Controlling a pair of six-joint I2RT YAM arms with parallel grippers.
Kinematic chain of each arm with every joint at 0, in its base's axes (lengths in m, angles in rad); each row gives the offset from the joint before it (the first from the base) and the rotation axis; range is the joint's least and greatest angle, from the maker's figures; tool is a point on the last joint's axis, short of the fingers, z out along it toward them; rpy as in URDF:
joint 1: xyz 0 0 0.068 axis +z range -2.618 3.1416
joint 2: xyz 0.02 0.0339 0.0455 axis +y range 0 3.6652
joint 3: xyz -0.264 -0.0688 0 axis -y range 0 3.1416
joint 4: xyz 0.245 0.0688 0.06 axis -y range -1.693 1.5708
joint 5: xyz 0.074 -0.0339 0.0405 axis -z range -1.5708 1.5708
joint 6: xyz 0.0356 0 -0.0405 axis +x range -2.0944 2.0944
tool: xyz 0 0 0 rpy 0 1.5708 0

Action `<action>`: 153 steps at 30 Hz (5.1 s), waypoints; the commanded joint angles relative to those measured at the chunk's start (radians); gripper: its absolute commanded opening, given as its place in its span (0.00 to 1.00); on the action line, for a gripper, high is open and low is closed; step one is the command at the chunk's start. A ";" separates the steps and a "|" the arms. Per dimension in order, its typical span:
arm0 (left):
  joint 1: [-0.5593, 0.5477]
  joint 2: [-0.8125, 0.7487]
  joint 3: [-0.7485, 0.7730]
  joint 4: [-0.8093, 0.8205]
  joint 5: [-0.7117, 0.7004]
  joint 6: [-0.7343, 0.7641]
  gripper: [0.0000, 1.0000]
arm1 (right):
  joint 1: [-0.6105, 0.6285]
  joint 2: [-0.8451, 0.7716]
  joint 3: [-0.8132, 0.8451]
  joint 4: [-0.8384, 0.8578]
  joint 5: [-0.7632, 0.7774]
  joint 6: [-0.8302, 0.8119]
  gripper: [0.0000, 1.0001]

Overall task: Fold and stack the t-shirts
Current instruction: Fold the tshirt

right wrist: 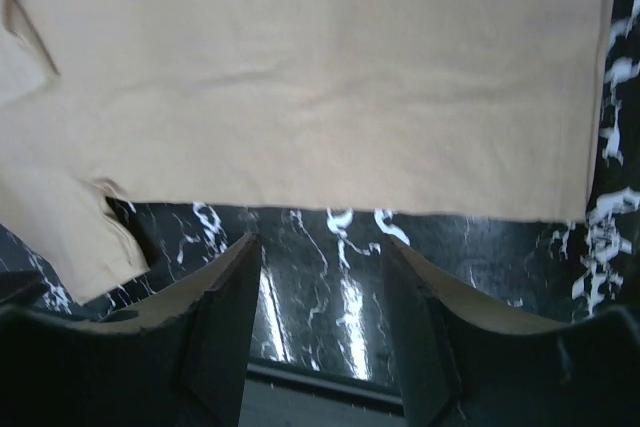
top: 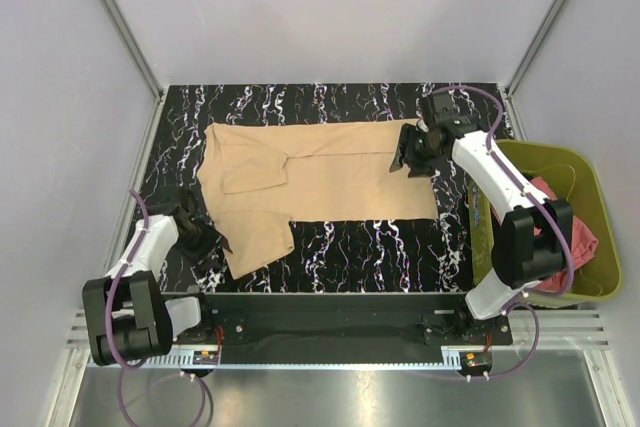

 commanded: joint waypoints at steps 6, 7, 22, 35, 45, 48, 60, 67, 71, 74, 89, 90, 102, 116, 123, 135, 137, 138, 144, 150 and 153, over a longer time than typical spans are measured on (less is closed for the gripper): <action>-0.029 -0.004 -0.076 0.064 -0.016 -0.076 0.46 | -0.007 -0.176 -0.237 0.043 -0.042 0.041 0.59; -0.032 0.008 -0.088 0.073 -0.016 -0.084 0.46 | -0.008 -0.190 -0.246 0.041 -0.044 0.044 0.59; -0.046 -0.044 -0.070 0.082 0.014 -0.033 0.00 | -0.033 -0.152 -0.380 0.047 0.039 0.379 0.55; -0.083 -0.067 0.028 0.087 0.028 0.067 0.00 | -0.042 -0.092 -0.466 0.121 0.448 0.585 0.49; -0.086 -0.030 0.095 0.092 0.014 0.105 0.00 | -0.044 -0.005 -0.435 0.135 0.488 0.559 0.50; -0.084 -0.026 0.109 0.090 0.017 0.119 0.00 | -0.044 0.002 -0.434 0.153 0.493 0.547 0.49; -0.086 -0.006 0.131 0.090 0.034 0.139 0.00 | -0.051 0.067 -0.432 0.208 0.488 0.526 0.44; -0.084 -0.010 0.155 0.090 0.043 0.162 0.00 | -0.059 0.068 -0.447 0.207 0.462 0.522 0.28; -0.086 -0.020 0.168 0.090 0.043 0.165 0.00 | -0.059 0.037 -0.481 0.187 0.468 0.516 0.12; -0.084 -0.023 0.180 0.090 0.039 0.163 0.00 | -0.062 0.043 -0.486 0.187 0.472 0.493 0.00; -0.084 0.019 0.350 0.124 0.048 0.197 0.00 | -0.067 0.046 -0.360 0.085 0.309 0.317 0.00; -0.084 0.029 0.365 0.128 0.050 0.196 0.00 | -0.068 0.048 -0.345 0.080 0.307 0.311 0.00; -0.087 0.298 0.651 0.185 0.077 0.182 0.00 | -0.153 0.172 -0.101 0.037 0.238 0.225 0.00; -0.086 0.560 0.961 0.199 0.105 0.157 0.00 | -0.183 0.364 0.157 -0.023 0.211 0.165 0.00; -0.086 0.651 1.051 0.204 0.119 0.148 0.00 | -0.199 0.433 0.273 -0.057 0.215 0.154 0.00; -0.086 0.735 1.132 0.204 0.117 0.136 0.00 | -0.205 0.520 0.384 -0.083 0.205 0.145 0.00; -0.086 0.744 1.142 0.204 0.119 0.133 0.00 | -0.208 0.525 0.390 -0.083 0.203 0.145 0.00; -0.086 0.749 1.143 0.204 0.114 0.133 0.00 | -0.208 0.526 0.395 -0.084 0.203 0.145 0.00; -0.081 0.764 1.148 0.204 0.094 0.130 0.00 | -0.209 0.546 0.430 -0.084 0.198 0.140 0.00; -0.075 0.784 1.165 0.204 0.091 0.120 0.00 | -0.214 0.571 0.458 -0.087 0.202 0.131 0.00; -0.072 0.796 1.172 0.202 0.093 0.120 0.00 | -0.215 0.583 0.470 -0.087 0.195 0.130 0.00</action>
